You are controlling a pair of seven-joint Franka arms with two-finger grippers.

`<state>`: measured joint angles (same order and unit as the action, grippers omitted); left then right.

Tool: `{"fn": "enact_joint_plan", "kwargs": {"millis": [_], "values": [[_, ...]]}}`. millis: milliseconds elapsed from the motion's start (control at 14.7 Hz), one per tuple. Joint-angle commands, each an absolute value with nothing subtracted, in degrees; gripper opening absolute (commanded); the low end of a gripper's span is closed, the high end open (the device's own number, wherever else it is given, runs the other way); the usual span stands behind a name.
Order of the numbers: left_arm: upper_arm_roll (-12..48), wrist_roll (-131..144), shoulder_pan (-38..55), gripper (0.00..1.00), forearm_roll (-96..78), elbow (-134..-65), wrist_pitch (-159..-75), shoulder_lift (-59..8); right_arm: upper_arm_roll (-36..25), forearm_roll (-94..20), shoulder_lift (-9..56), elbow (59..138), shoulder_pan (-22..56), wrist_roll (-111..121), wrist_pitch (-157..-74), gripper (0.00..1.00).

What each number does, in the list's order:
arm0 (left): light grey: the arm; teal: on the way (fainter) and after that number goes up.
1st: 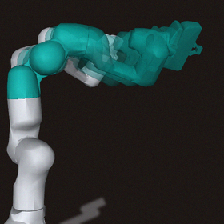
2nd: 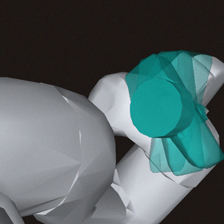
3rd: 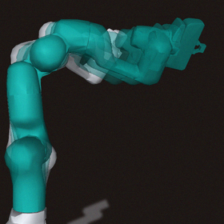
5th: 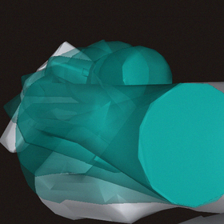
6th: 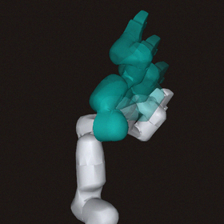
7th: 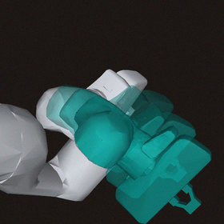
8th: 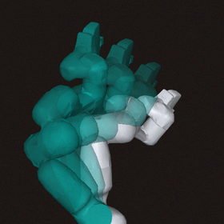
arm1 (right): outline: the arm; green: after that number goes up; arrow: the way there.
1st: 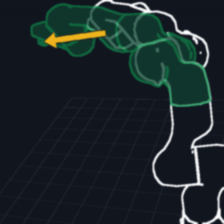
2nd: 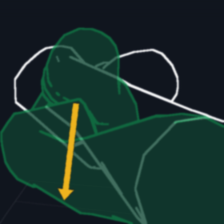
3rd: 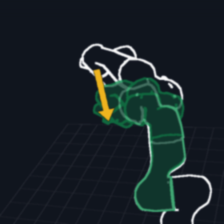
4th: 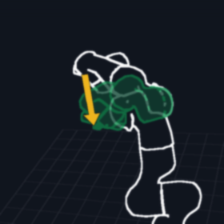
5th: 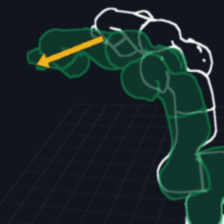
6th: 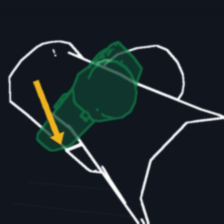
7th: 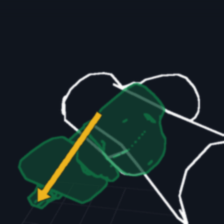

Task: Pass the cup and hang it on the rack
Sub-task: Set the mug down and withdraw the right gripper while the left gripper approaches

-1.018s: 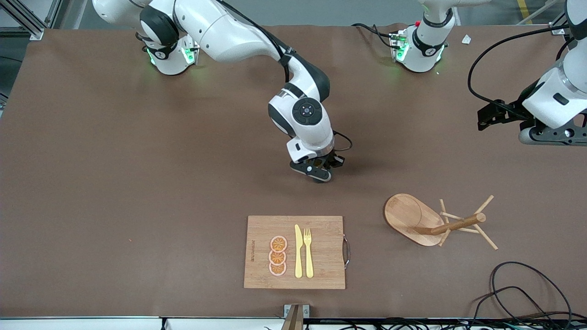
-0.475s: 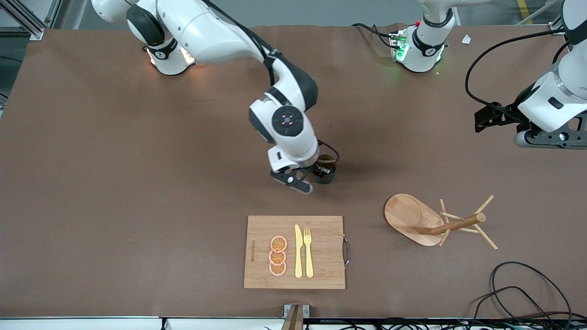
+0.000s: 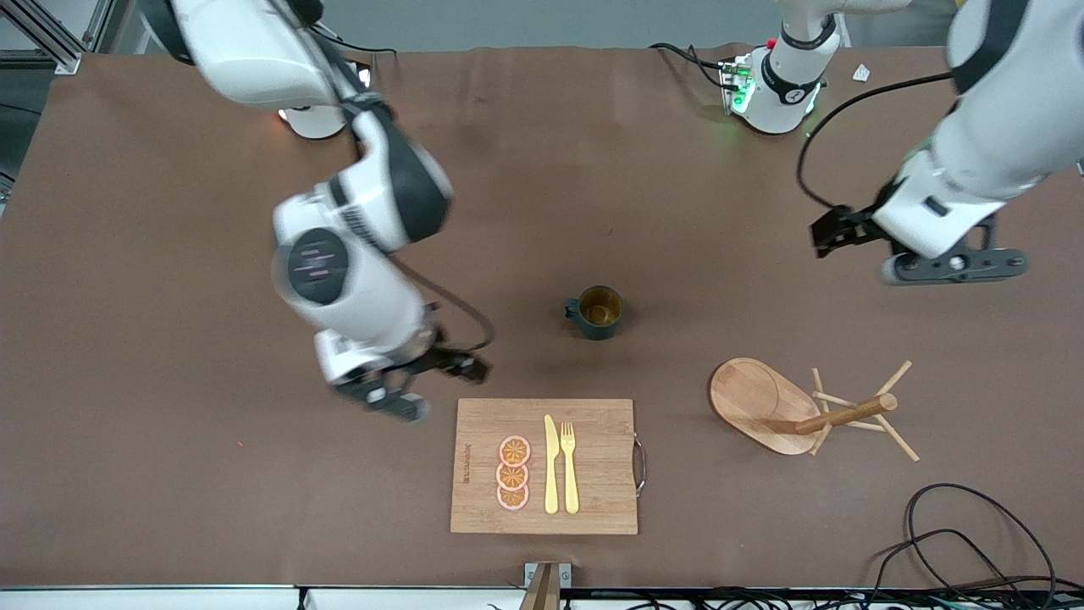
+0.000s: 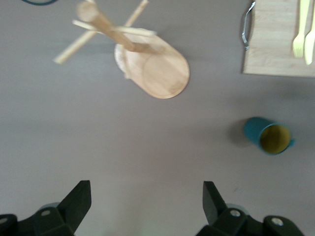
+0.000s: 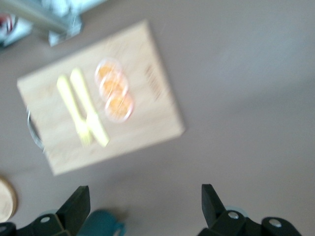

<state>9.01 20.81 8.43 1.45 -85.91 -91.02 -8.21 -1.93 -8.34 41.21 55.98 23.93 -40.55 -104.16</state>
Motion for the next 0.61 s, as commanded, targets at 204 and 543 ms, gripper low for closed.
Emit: {"fn": "enact_joint_plan", "kwargs": {"millis": [204, 543], "values": [[8.88, 40.92, 18.7, 1.0, 2.63, -83.06, -97.28, -15.8, -0.88, -6.34, 35.69, 58.62, 9.42, -17.94, -100.55, 1.0], [8.62, 62.01, 28.28, 1.0, 8.95, -75.51, -100.98, -27.49, -0.7, 1.06, 32.09, 60.28, 5.46, -13.11, -100.11, 1.0]]}}
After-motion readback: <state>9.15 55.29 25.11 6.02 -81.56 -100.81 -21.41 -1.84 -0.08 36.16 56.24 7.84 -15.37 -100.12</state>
